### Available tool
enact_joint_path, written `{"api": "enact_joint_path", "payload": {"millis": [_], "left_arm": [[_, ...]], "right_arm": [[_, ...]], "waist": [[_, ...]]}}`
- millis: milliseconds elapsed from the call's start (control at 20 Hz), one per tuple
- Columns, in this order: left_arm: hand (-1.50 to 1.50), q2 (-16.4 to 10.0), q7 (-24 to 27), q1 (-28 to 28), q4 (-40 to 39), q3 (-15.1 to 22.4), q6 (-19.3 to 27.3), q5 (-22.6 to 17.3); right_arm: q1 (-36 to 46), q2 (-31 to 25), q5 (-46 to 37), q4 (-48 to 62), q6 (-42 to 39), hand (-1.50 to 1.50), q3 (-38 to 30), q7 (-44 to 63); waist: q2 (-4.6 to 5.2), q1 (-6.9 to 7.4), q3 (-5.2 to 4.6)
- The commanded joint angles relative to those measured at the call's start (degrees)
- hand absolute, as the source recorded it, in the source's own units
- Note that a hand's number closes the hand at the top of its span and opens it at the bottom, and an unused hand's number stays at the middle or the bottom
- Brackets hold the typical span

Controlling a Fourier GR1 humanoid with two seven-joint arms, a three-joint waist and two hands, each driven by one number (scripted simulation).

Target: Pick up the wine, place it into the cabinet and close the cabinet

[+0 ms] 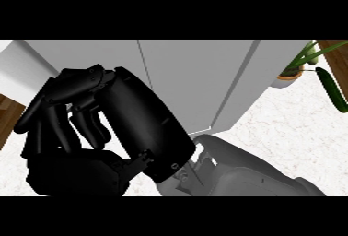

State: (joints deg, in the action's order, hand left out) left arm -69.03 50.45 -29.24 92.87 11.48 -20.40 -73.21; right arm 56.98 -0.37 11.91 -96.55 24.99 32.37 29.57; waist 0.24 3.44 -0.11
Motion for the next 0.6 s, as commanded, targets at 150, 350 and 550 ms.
{"api": "enact_joint_path", "payload": {"millis": [150, 350, 550], "left_arm": [[-1.50, 1.36, 1.01, -1.76, -1.72, -3.37, -6.29, 1.25], [-1.50, 2.15, -0.31, -0.74, -0.27, -3.85, -4.64, 1.47], [-1.50, 3.45, -1.54, -0.31, 0.27, -4.56, -4.17, 1.35]], "right_arm": [[7.97, 0.36, 9.53, 17.78, -14.46, 1.50, -8.43, -7.85], [8.56, 0.35, 20.00, 18.92, -28.23, 1.50, -6.43, 0.57], [8.95, 0.35, 24.74, 25.61, -39.92, 1.50, -3.42, 2.47]], "waist": [[0.31, -0.03, 0.03], [0.45, 0.60, 0.03], [0.58, 0.27, 0.01]]}}
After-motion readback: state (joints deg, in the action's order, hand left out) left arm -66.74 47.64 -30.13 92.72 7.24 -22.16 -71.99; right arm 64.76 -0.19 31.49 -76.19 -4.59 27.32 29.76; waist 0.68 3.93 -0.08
